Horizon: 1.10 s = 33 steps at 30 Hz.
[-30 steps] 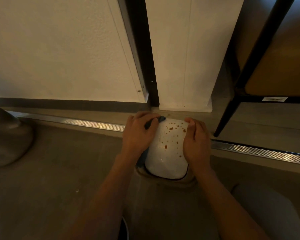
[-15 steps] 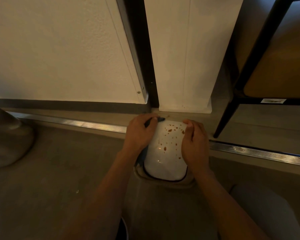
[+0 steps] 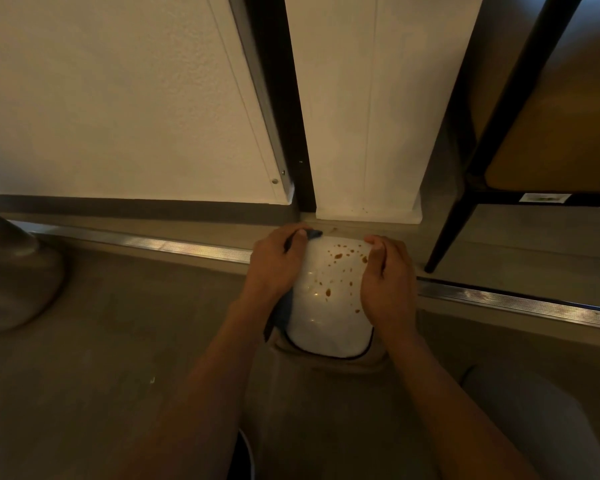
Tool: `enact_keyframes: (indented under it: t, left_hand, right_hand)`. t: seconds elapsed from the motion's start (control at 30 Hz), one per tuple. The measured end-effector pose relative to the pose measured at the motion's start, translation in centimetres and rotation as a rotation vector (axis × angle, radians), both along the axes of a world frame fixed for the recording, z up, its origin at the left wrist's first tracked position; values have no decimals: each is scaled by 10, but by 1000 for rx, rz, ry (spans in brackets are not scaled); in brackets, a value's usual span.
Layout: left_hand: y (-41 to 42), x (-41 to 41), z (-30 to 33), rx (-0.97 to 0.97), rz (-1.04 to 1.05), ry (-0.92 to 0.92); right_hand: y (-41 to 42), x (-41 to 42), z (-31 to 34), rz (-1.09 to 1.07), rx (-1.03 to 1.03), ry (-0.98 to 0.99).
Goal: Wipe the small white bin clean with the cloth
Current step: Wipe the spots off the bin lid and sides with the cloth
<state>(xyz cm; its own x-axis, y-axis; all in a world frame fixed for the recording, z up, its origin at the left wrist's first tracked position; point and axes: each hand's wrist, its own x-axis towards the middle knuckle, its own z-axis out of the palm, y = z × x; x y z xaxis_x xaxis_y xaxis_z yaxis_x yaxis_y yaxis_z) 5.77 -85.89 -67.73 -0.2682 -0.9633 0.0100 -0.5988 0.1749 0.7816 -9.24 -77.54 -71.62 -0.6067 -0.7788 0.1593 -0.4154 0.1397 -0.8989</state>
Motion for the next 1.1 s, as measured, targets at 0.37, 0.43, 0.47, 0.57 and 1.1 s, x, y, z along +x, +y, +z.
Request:
enact_keyframes:
  t: [0.37, 0.43, 0.47, 0.57, 1.1]
  left_hand:
    - [53, 32, -36, -311, -22, 77]
    - [50, 27, -30, -230, 46, 149]
    - [45, 24, -23, -168, 74, 183]
    - [18, 11, -5, -39, 93, 73]
    - [12, 7, -4, -95, 36, 4]
  right_hand:
    - [2, 3, 1, 41, 43, 12]
    - [1, 2, 1, 50, 49, 21]
    - [0, 2, 1, 53, 51, 26]
    - [0, 2, 0, 52, 42, 29]
    - [1, 3, 0, 49, 31, 45]
